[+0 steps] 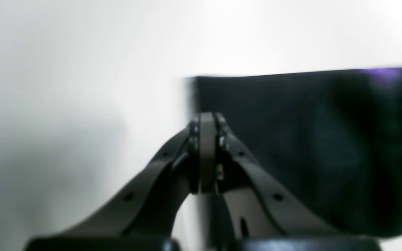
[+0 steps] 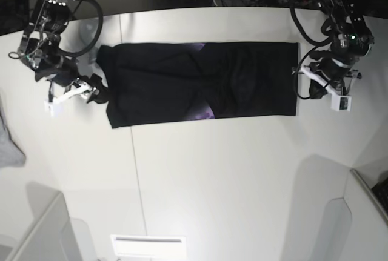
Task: Fold the T-shirt properly
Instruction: 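Release the strip and raise the left gripper away, then grasp both ends of the folded bundle with both grippers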
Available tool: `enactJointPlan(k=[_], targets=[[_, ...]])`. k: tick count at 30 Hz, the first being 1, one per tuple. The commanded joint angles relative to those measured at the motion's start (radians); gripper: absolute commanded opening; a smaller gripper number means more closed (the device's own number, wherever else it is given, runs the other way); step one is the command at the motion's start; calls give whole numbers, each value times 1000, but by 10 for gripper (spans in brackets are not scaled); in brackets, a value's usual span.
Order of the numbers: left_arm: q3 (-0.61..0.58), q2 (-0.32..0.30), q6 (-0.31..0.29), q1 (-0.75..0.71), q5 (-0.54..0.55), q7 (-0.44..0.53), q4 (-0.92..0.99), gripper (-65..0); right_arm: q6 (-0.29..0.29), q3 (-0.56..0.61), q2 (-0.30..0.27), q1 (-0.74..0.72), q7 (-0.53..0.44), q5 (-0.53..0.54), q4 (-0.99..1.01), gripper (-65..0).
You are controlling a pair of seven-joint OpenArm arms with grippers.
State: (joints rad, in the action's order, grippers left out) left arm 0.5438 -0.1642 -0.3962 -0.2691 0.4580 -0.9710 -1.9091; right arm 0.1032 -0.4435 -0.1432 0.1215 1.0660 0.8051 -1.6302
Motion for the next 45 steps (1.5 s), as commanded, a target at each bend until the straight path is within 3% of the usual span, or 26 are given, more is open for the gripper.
enactJointPlan(k=[1,6,9,14,23,31,40,42,45], targets=[[38,-7,-14,-5,11,14,3,-650,8,-2,-23,-26,-11,17,8,-219],[203,-15,-106,-3,2,17,130,-650,25,61,-95,-52,-14,24,74,-218],[195,-56,-157,-17,0,111,234,-650,77,85,-101,-56,-16,20,104,-218],[158,-99,-160,-58,5,251,360,-650,102,94,-103,-69,-16,18,156,-218],[144,-96,-162,-46,0,254,402,-650,103,213,-100,-44,-17,21,155,-221],[40,-93,-160,-31,0,255,402,-650,103,295,-98,-24,-59,24,158,-224],[-47,-85,-159,-12,0,255,403,-650,97,292,-68,-29,-59,17,161,-228],[-70,-85,-159,-12,0,255,403,-650,96,292,-68,-30,-60,17,161,-275],[-113,-85,-159,-11,0,255,403,-650,94,291,-72,-38,-77,17,161,-432]])
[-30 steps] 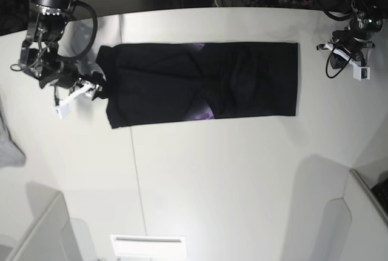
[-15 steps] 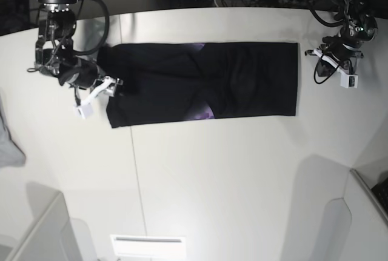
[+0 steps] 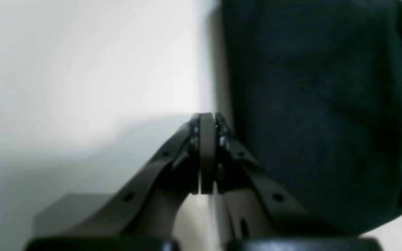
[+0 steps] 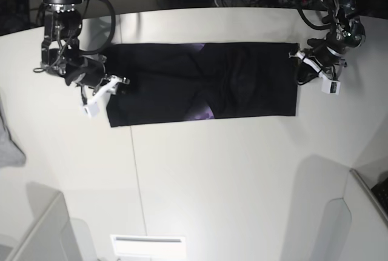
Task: Fold the T-shirt properly
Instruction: 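Grasp both ends of the folded bundle with both grippers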
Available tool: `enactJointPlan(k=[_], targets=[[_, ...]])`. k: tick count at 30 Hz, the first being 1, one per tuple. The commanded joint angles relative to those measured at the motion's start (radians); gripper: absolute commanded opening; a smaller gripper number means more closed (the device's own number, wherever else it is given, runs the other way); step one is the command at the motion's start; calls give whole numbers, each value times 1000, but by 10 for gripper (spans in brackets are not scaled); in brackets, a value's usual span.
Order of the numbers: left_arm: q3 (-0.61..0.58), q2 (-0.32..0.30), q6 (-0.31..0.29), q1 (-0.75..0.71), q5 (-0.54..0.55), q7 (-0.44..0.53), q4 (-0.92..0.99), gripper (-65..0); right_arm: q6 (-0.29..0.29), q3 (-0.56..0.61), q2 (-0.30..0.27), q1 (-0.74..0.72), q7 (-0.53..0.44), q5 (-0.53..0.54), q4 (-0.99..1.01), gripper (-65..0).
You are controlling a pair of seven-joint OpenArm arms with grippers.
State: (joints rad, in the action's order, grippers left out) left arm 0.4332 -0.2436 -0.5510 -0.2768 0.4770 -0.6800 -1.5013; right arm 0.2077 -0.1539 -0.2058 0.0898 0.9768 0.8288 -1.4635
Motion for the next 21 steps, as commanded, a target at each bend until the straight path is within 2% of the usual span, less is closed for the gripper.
enactJointPlan(k=[1,4,5,8,10,15,21], targets=[[-17,-6,-4,-3,-19,-36,-5,-650,-11,1,-11,-9,-5,-9,-6,-480],[-72,-6,18,0,-19,-36,-6,-650,-14,3,-30,-15,-43,-9,-3,-632],[-93,-6,39,12,-19,-36,-6,-650,-21,3,-36,-17,-48,-9,2,-650],[-158,-4,88,27,-14,-36,-6,-650,-70,3,-51,-40,-51,-15,16,-650],[-204,-4,98,46,-11,-36,-8,-650,-86,7,-63,-46,-51,-38,14,-650],[-268,39,101,81,-19,-40,-5,-650,-86,7,-68,-65,-46,-127,-3,-650],[-270,86,116,110,-19,-47,-6,-650,-86,7,-60,-58,-45,-248,-111,-650]])
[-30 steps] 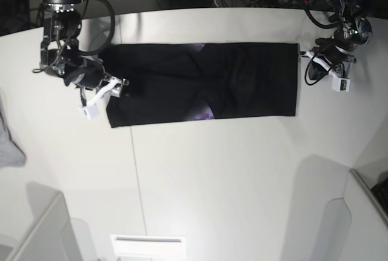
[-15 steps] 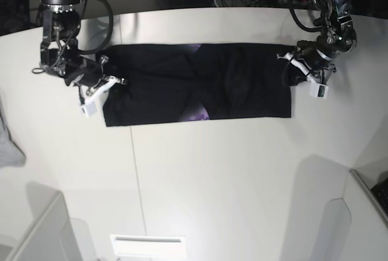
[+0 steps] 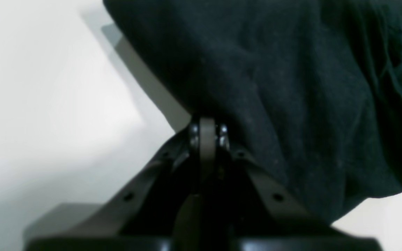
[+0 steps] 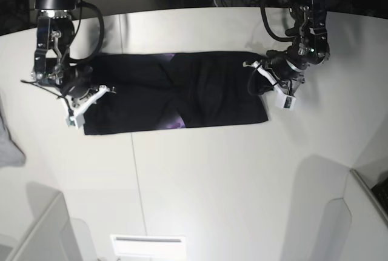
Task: Fold the T-shirt properly
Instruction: 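Grasp both ends of the folded bundle with both grippers, then fold the bundle end with the right gripper toward the left gripper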
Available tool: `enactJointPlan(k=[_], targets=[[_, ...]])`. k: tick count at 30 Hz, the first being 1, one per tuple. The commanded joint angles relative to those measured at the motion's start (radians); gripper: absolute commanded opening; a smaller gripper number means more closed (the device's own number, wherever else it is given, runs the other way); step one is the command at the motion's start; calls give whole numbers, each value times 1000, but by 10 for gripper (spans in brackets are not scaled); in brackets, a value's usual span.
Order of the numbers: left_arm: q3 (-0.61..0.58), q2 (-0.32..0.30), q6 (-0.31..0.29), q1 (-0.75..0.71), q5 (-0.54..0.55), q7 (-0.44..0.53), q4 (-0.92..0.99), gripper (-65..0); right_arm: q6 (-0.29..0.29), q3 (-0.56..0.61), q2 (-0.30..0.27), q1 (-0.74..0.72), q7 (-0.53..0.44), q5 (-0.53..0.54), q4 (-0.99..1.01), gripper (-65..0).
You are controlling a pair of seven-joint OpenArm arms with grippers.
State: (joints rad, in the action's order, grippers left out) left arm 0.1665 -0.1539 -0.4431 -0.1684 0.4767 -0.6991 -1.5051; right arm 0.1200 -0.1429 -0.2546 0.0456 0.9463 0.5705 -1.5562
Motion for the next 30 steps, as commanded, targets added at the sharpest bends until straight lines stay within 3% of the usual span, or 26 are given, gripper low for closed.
enactJointPlan(k=[1,9,17,24,30], targets=[[-12,-2,8,3,-19,-41,-2,-650,0,-4,-12,-14,-2,-2,-30,-650],[-51,-3,8,25,-19,-47,-50,-650,-1,-8,-10,-14,64,-10,-137,-650],[-35,-6,8,23,-19,-47,-81,-650,-69,-4,-9,-14,145,-5,-284,-650],[57,-8,8,7,-19,-47,-81,-650,-79,-2,42,-17,199,-8,-352,-650],[67,-71,8,-18,-19,-47,-81,-650,-81,1,84,-10,202,-8,-396,-650]])
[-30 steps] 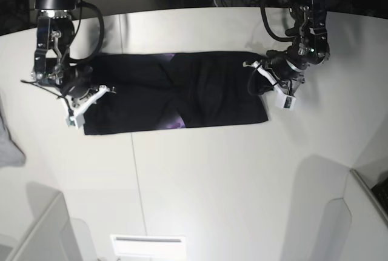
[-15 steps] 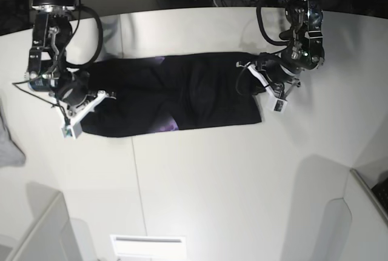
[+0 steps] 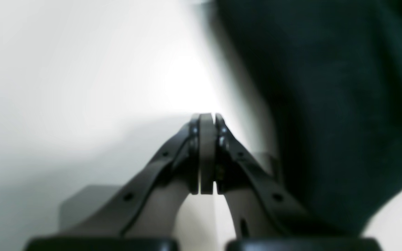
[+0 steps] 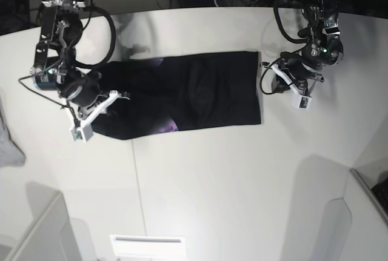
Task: Fold the T-shirt properly
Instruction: 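Fold the bundle end with the right gripper toward the left gripper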
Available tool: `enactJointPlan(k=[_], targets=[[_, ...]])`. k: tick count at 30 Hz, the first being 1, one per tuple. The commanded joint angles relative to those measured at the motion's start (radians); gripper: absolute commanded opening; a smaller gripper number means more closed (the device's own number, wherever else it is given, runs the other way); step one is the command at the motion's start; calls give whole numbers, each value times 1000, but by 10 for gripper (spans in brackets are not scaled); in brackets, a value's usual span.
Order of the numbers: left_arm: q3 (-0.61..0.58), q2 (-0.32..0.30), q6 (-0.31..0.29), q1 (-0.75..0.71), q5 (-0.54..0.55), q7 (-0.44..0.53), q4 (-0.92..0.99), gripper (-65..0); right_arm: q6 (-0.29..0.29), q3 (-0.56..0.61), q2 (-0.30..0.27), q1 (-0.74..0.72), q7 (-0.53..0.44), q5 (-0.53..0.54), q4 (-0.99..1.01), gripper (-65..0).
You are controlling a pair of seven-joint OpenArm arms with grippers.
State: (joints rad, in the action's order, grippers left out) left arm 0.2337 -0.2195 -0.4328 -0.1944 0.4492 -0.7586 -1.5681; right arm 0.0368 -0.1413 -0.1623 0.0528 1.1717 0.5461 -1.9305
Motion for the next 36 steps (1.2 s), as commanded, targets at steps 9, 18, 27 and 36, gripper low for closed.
enactJointPlan(k=[9,18,27,36], targets=[[0,-34,-2,-12,9,12,-18,-650,4,27,68,-14,23,21,-73,-650],[2,-39,-2,-26,9,12,-12,-650,4,96,174,-20,20,16,-74,-650],[0,-85,-2,-29,7,12,-10,-650,4,142,195,-21,15,22,-90,-650],[3,-133,-2,-73,9,17,-10,-650,4,167,232,-29,-16,96,-90,-650]])
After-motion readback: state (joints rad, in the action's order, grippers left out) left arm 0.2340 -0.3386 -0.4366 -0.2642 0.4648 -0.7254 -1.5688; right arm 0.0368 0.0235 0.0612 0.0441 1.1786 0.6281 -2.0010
